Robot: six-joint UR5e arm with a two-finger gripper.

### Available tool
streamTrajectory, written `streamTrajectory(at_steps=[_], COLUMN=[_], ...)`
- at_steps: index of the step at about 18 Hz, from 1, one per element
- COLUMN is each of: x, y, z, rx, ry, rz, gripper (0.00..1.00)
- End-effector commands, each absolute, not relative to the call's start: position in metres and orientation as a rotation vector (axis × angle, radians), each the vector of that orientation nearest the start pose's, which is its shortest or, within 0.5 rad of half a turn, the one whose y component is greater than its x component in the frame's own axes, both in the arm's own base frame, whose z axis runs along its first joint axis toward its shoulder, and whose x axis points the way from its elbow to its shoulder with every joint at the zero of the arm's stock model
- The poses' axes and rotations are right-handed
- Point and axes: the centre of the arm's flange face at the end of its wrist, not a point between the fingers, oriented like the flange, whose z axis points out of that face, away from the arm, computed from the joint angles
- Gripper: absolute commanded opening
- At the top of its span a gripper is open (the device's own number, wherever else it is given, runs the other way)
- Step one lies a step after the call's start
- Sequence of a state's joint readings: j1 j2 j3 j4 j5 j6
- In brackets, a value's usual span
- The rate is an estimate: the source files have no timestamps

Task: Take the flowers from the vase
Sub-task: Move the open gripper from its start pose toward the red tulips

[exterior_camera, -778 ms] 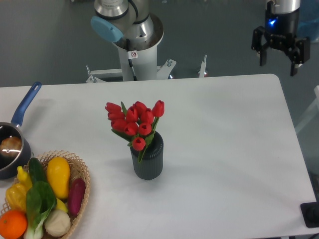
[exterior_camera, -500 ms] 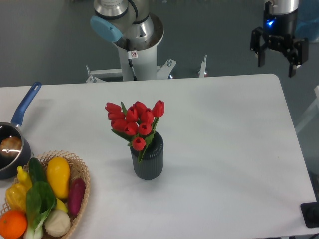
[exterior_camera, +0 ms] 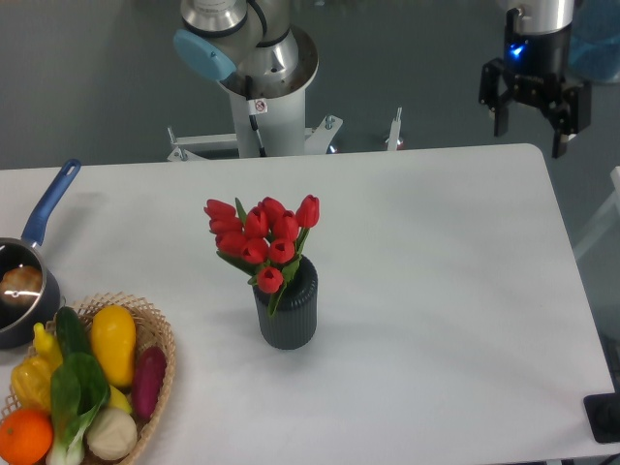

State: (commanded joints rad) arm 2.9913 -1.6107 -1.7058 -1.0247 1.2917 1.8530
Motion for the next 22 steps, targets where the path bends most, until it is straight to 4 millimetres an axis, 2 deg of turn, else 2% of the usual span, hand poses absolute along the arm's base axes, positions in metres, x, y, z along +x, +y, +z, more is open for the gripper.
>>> streamTrajectory(at_steps=[14, 22], x=[-0.497, -0.492], y=[0.242, 0.248], z=[0.456, 0.45], rx=[-2.738, -2.67], ry=[0.683, 0.683], rz=[0.529, 0.501], gripper=[1.0, 1.0])
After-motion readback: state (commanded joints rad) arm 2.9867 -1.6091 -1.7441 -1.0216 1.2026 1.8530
